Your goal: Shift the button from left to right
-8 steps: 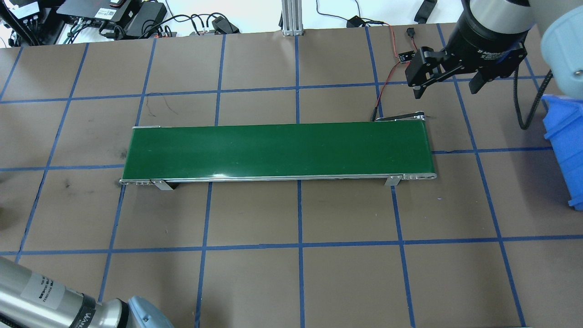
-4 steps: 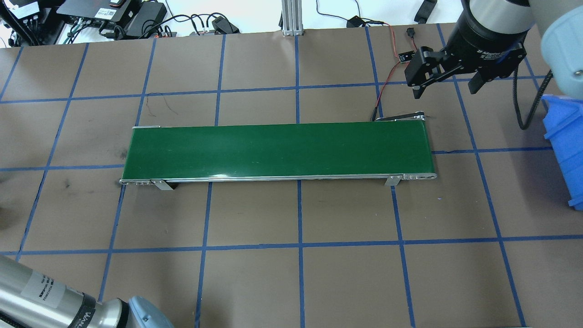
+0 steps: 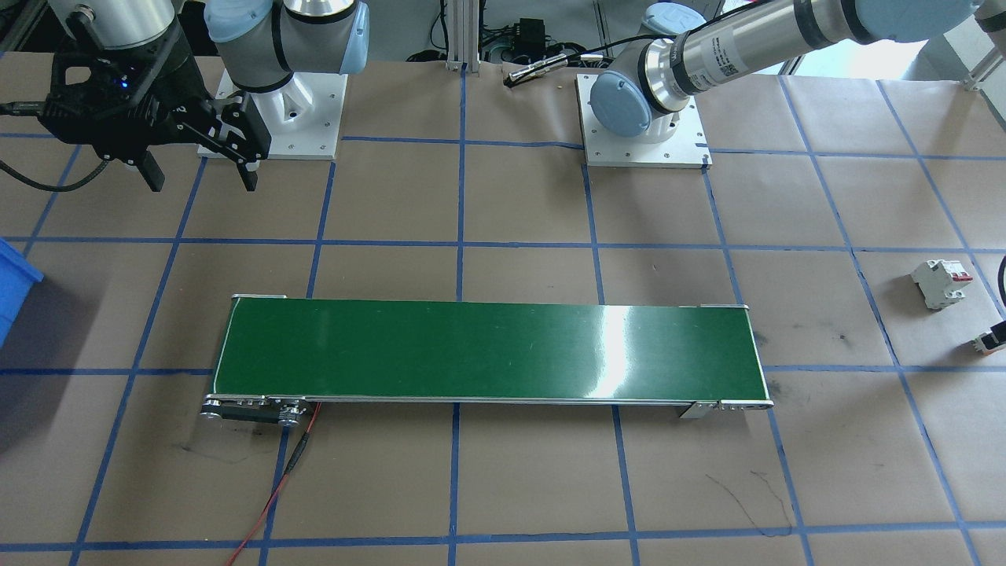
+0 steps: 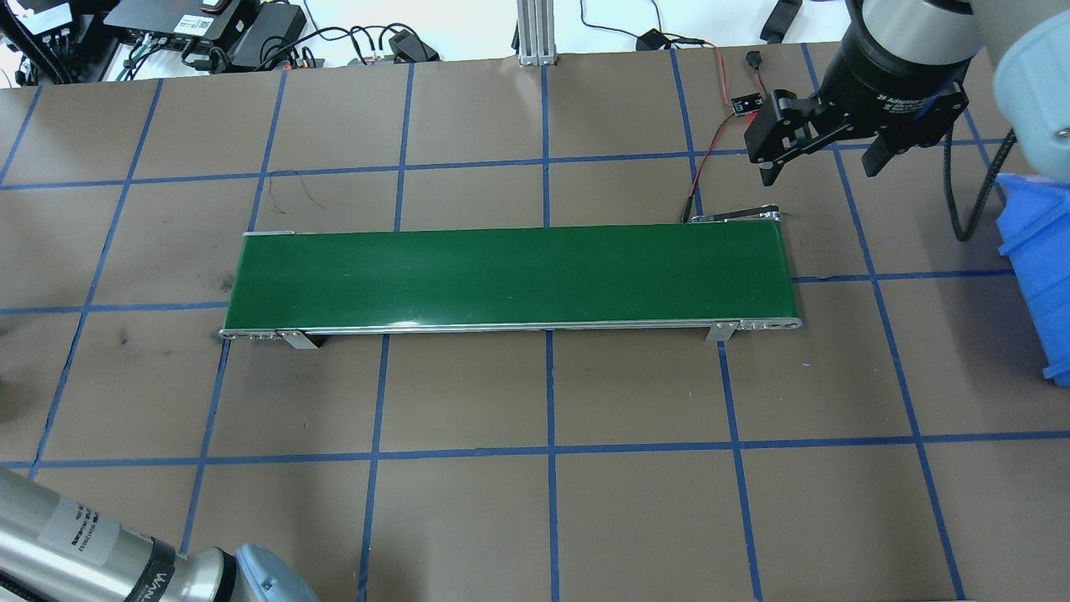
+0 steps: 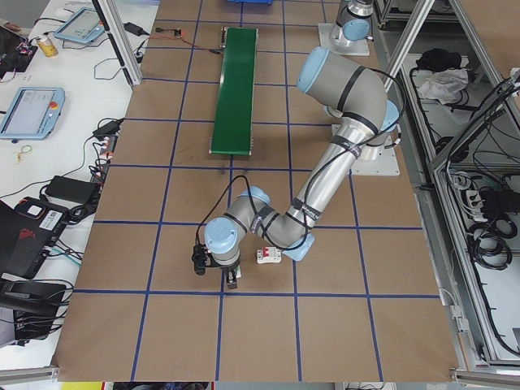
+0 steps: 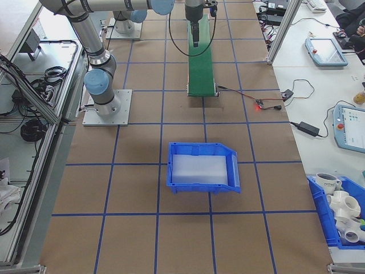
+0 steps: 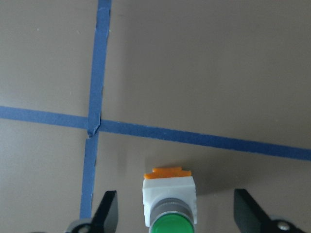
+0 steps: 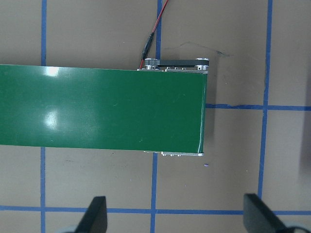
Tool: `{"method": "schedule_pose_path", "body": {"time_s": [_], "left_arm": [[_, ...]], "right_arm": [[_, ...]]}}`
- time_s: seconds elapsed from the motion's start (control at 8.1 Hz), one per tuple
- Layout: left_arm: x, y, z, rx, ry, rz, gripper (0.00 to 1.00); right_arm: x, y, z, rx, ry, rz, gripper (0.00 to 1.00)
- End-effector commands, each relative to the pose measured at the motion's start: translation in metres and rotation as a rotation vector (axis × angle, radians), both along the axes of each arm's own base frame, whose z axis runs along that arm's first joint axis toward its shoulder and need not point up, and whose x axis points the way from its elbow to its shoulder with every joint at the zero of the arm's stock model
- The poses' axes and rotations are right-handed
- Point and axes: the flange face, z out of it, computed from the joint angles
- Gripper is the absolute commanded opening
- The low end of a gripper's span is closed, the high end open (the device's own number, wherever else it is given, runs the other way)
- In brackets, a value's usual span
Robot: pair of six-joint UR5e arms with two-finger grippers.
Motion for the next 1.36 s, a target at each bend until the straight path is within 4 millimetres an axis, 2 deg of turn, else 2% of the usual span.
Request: {"method": "schedule_pose_path", "body": {"time_s": [0.0,0.12,0.37,0.49,0.74,0.86,0.99,1.11,1.23], "left_arm": [[-0.001,0.001,0.0,0.005,0.004,-0.024,0.6],[-0.001,0.001,-0.001,0.01,0.003,-0.029,0.44],[-0.003,0.005,-0.002,0.041,0.046,-0.052,0.26],[-0.003,0.005,-0.002,0.043,0.05,-0.057,0.25],[-0.003,0.005,0.004,0.039,0.047,-0.081,0.16],[-0.004,0.003,0.011,0.024,0.044,-0.075,0.12],[-0.01,-0.002,0.018,0.013,0.038,-0.068,0.12],[-0.035,-0.022,0.046,-0.034,0.03,-0.062,0.12],[-0.082,-0.045,0.084,-0.038,0.025,-0.072,0.12]], "right_arm": [[0.0,0.001,0.0,0.002,0.002,0.0,1.0],[0.0,0.001,0.0,0.003,0.001,0.0,1.0],[-0.001,0.0,0.0,0.002,0.002,-0.002,1.0],[-0.001,0.0,-0.001,0.003,0.001,-0.002,1.0],[0.0,0.001,0.0,0.002,0.002,0.002,1.0],[-0.001,0.0,-0.001,0.003,0.001,-0.001,1.0],[-0.001,0.0,-0.001,0.004,0.001,-0.002,1.0],[-0.001,0.0,-0.001,0.004,0.001,-0.002,1.0],[-0.001,0.0,-0.001,0.004,0.001,-0.002,1.0]]}}
